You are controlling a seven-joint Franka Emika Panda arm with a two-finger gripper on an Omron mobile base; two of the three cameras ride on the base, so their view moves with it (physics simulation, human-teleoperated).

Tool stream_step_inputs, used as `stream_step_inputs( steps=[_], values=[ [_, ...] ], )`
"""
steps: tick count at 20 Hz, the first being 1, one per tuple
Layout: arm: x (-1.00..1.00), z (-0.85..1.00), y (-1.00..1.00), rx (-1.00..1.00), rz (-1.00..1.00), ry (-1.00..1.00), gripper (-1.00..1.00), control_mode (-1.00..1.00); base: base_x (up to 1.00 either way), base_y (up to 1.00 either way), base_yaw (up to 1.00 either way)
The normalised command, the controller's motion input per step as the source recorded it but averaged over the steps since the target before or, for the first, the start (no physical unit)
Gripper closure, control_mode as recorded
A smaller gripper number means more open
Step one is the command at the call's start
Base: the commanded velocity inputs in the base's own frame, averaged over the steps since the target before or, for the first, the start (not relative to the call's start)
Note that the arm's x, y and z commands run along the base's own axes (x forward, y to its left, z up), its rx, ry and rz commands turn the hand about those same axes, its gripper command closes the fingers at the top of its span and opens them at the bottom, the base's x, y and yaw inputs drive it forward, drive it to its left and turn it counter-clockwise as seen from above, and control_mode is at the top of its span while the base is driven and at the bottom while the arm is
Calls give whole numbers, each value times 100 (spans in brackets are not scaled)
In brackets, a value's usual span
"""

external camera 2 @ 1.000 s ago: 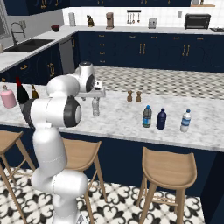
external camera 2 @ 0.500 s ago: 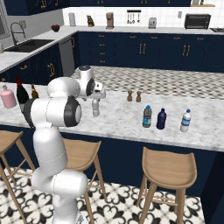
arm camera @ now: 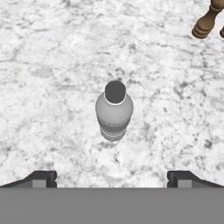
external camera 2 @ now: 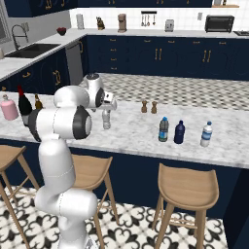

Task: Move the plastic bottles in the middle to the plastics group, and the glass bottles in the middle to the glass group.

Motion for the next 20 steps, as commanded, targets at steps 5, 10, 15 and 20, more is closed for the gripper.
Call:
stream_step_inputs(
  steps=[5, 10, 15, 20],
  values=[
    [13, -21, 0, 0, 0, 0, -100, -100, 0, 0, 0],
    [27, -7, -1, 0, 0, 0, -100, -100, 0, 0, 0],
    [5, 0, 0, 0, 0, 0, -100, -100, 0, 0, 0],
    [18, -12, 0, 0, 0, -7, -100, -100, 0, 0, 0]
  ],
)
